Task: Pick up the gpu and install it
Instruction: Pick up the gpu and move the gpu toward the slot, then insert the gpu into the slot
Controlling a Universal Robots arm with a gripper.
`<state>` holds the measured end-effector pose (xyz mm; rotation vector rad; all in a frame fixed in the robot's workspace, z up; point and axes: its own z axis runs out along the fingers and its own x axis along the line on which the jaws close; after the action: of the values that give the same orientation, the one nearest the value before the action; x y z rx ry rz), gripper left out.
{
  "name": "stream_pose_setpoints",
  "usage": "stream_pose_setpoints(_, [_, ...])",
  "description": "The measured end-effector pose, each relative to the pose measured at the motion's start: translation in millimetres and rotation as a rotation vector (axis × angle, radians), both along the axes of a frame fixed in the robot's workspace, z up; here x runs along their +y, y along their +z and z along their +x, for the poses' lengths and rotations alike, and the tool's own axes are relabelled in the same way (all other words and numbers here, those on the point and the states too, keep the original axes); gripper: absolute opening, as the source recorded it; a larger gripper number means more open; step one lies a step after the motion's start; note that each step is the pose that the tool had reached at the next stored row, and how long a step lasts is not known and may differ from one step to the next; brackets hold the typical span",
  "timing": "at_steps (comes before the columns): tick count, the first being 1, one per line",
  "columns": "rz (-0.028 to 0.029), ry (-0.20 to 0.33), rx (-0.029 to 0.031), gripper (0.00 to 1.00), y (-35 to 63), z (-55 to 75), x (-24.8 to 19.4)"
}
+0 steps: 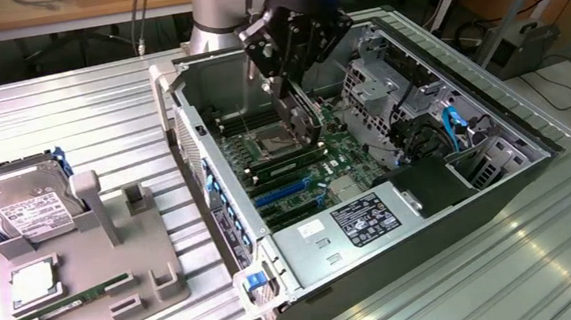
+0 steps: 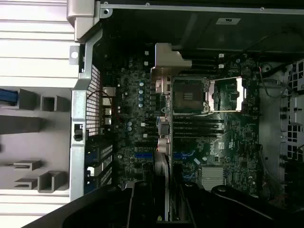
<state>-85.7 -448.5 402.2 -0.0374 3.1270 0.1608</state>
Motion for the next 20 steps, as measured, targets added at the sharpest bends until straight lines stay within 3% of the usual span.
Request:
stream_pose_setpoints(4, [-0.0004, 0.000, -0.0001, 0.26, -11.5, 28.5, 0.0])
stream_pose_setpoints(7, [-0.0009, 0.000, 0.0008, 0.26, -16.0, 39.5, 0.0])
stream_pose_setpoints(20, [-0.0007, 0.000, 0.0025, 0.26, -16.3, 40.8, 0.0])
